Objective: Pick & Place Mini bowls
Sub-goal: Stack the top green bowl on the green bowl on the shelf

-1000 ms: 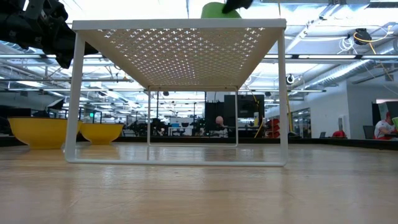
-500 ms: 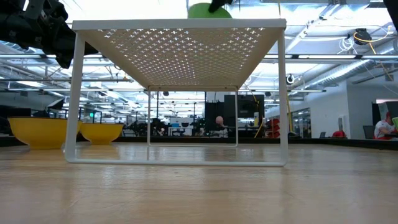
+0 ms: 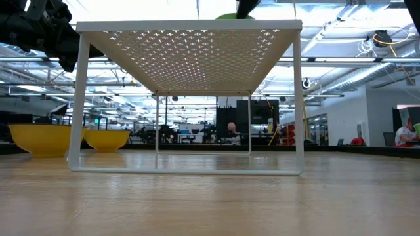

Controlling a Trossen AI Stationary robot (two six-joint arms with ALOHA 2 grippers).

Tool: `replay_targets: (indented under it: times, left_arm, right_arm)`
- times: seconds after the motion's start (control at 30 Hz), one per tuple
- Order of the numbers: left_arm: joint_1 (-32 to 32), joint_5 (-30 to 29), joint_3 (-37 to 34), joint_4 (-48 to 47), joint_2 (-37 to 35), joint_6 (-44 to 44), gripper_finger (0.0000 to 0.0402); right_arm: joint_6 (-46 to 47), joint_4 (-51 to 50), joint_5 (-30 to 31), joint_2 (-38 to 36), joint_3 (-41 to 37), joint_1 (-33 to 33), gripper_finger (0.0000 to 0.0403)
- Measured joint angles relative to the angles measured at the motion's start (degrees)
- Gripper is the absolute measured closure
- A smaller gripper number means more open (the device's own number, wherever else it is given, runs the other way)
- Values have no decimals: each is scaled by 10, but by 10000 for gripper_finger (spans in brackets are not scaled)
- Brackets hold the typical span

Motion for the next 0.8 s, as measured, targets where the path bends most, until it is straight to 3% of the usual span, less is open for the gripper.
replay_targets:
  times: [0.8]
  left_arm:
    - [0,0,0,0,0,0,314]
  right_arm:
    - [0,4,-2,0,0,0,403]
